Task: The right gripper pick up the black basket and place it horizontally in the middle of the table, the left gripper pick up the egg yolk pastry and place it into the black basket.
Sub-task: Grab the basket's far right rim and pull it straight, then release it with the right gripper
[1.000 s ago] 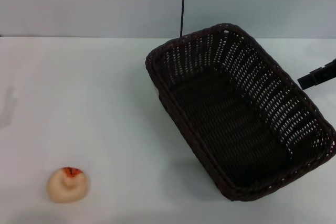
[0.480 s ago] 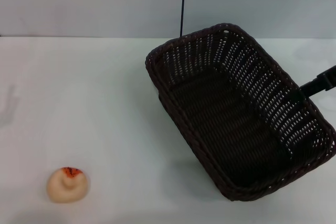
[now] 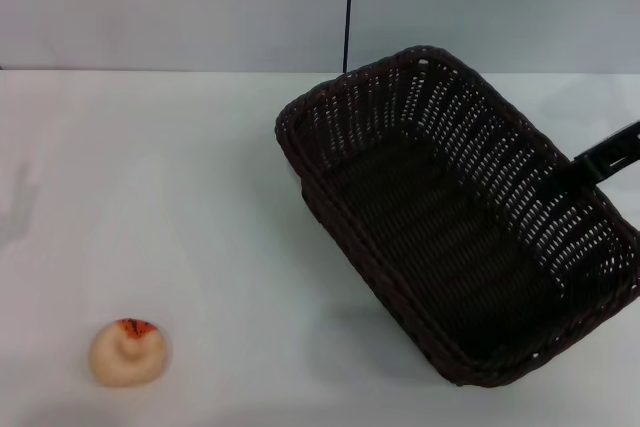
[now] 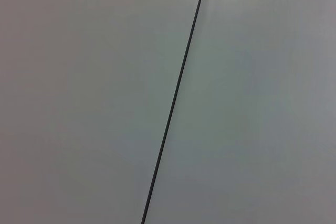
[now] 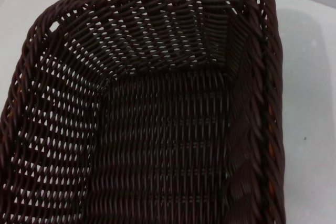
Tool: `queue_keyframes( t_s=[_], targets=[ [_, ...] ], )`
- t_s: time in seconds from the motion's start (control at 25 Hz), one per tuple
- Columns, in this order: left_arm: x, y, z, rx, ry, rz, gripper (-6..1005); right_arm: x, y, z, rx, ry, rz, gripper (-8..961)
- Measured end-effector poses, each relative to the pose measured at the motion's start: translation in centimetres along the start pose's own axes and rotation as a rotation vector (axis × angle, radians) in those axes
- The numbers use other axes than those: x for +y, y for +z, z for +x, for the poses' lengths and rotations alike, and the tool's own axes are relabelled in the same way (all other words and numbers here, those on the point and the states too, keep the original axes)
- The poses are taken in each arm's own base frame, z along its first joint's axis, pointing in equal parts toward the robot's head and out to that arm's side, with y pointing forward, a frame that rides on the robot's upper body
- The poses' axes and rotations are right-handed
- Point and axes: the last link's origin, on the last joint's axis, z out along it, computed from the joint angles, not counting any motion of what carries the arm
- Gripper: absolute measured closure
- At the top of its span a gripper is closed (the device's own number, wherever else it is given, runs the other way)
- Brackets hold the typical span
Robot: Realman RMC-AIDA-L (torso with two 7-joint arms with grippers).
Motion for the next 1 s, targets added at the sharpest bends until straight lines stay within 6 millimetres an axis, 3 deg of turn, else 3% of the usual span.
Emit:
queue_keyframes(
  t_s=[0.24,0.56,0.76,1.0],
  targets=[
    [0.0,0.0,0.0,-0.003,-0.001,0.0,357,0.2,0.2,0.0,-0.017,-0.015,-0.008,766],
    [0.0,0.0,-0.1,-0.004,-0.001,0.001,356,0.6,-0.6,-0.3,-0.093,-0.036,-0.048,767],
    [0.0,0.0,-0.1,-0.004,-0.001,0.001,356,2.1,-3.5,-1.0,-0.237,-0.078,-0.164,768],
    [0.1,0.1,-0.1,0.001,-0.007,0.0,356,2.4,-5.3,-1.7,-0.278,-0.108,-0.175,770]
  ],
)
